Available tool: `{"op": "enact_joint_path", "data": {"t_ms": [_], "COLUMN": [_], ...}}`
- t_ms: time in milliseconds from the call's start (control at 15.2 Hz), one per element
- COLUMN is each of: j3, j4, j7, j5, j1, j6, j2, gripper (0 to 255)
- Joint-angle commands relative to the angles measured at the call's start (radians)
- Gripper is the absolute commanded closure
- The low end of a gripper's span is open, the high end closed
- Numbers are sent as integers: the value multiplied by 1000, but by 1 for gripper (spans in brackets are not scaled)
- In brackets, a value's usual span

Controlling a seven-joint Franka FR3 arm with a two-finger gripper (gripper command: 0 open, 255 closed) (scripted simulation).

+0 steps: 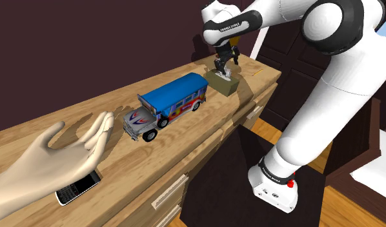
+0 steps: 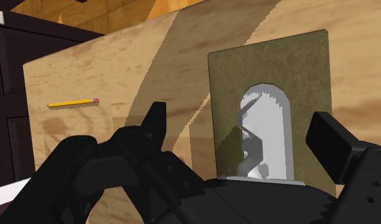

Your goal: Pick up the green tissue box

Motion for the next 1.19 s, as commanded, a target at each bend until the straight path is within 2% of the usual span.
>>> {"op": "enact_joint_path", "data": {"t_ms": [0,198,264,858,1122], "j3": [-1,-2,-2,-2,-1], "j4": [-15,-27,-24,-27,3], "j7": [11,18,18,18,-1], "j5": [-2,-3,-3,-3,0], "j1": [-2,-3,-3,-3,0], "j6": [25,43,42,43,-2], "j2": [11,19,21,19,0], "gripper": [0,0,255,255,255]}}
